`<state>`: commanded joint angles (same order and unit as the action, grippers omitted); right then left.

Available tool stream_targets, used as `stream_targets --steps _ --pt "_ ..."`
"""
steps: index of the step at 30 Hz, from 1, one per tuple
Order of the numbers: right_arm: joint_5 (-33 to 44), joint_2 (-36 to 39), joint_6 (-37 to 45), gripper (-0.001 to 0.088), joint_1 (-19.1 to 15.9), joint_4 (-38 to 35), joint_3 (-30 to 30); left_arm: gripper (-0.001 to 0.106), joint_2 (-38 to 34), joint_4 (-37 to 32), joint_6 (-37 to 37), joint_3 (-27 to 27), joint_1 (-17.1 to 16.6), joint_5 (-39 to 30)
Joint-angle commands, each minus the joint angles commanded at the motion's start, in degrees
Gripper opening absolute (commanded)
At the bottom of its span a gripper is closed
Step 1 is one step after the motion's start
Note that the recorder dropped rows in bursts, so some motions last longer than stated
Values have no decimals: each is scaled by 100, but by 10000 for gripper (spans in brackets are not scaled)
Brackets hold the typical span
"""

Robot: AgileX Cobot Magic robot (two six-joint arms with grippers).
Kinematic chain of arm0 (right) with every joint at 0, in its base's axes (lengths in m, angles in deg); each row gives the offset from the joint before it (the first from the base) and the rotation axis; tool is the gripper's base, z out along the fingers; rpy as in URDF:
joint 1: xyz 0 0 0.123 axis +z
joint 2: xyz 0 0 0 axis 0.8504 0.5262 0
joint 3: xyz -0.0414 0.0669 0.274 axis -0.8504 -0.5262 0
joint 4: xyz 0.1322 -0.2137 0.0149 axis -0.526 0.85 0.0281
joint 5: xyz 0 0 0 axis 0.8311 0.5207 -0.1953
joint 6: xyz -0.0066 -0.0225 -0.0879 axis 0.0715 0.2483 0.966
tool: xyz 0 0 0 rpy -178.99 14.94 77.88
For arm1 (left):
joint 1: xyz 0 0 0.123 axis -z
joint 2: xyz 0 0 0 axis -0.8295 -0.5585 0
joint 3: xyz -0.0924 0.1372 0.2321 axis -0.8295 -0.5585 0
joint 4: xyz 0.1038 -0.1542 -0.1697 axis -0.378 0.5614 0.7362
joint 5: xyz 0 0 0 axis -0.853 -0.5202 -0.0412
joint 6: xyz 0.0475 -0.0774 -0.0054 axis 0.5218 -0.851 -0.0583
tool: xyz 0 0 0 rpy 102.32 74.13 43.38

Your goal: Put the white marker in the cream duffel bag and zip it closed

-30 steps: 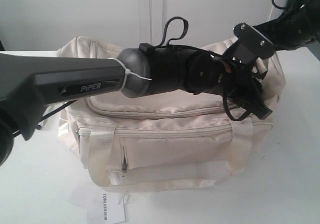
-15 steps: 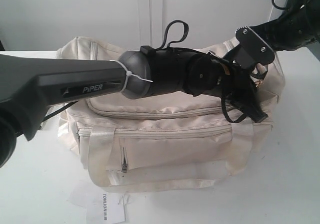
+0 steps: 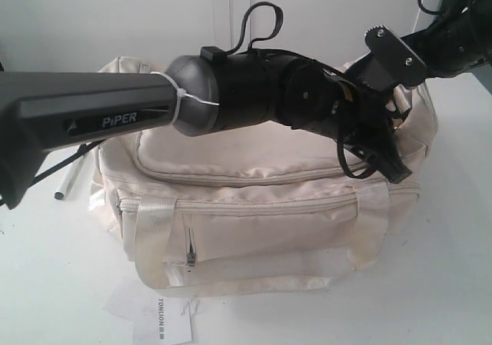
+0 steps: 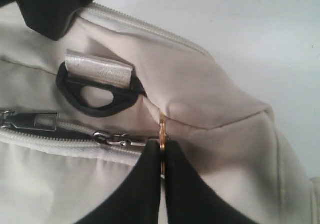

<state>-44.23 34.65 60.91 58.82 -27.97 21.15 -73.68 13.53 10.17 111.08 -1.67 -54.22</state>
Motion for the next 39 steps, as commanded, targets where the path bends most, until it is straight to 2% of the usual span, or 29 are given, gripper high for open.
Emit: stream_targets --steps 15,39 --pt "0 0 0 0 0 0 0 0 239 0 -54 0 0 -495" --pt "10 0 -151 0 0 -75 0 0 374 69 -87 0 23 -627"
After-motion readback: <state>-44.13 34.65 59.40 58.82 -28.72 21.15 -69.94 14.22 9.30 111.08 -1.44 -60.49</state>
